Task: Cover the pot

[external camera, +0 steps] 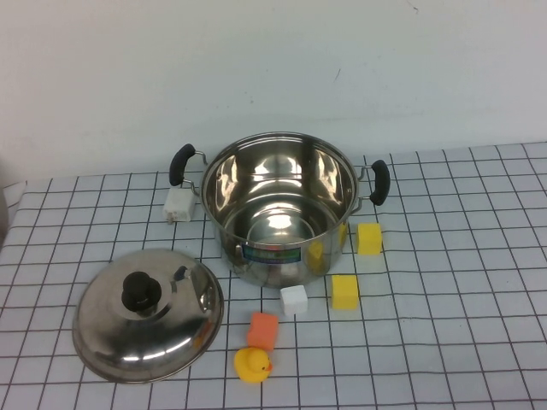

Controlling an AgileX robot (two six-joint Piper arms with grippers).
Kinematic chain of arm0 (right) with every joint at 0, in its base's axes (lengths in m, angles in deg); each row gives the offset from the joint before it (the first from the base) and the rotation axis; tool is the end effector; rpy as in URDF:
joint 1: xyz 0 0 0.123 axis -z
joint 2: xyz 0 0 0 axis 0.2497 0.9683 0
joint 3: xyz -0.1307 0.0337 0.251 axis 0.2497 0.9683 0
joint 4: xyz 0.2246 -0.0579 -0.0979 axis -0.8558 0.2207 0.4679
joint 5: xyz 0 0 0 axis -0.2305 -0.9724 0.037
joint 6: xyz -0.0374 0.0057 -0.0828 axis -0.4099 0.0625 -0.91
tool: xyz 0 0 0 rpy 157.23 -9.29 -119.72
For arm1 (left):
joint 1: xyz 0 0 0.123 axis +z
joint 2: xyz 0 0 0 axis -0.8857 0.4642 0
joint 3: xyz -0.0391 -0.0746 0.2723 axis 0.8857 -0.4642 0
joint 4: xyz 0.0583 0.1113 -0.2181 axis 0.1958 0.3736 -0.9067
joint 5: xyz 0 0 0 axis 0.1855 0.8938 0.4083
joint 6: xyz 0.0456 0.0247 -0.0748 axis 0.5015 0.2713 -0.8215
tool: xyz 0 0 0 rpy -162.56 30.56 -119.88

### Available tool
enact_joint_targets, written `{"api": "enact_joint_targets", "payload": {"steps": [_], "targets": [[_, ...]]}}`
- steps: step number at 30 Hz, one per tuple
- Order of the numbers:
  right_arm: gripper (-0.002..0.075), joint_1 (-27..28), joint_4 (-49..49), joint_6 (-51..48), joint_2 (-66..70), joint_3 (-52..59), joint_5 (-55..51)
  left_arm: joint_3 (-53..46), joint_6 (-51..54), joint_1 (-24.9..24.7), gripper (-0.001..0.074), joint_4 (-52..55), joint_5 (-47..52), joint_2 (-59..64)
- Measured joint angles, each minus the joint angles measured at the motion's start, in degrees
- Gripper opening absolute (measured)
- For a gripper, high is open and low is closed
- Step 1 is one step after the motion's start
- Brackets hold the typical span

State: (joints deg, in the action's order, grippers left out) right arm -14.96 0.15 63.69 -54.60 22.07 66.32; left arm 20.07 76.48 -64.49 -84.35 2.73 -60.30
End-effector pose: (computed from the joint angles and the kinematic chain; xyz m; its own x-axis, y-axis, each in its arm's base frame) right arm 0.0531 -0.0009 0.1761 -0.2638 -0.1915 -0.9454 -0.0447 0.9815 -0.1863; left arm 0.0354 0.0027 0.3197 0.5218 -0.1011 -0.8471 0.0430 0.9948 -0.0923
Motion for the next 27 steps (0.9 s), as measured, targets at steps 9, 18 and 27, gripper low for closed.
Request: {"api": "enact_joint_targets", "payload": {"steps": [9,18,27], "targets": [[0.0009,0.0,0.0,0.0,0.0,0.0,0.0,7.34,-12.56,0.0,-0.0001,0.2,-5.16,21.93],[0.0009,0.0,0.0,0.0,0.0,0.0,0.0,7.32,-26.85,0.0,-0.0001,17.14,-20.53,45.84],[0.0009,0.0,0.0,0.0,0.0,0.0,0.0,7.54,-27.32,0.0,-0.0001,23.17,-27.38,66.49]]}}
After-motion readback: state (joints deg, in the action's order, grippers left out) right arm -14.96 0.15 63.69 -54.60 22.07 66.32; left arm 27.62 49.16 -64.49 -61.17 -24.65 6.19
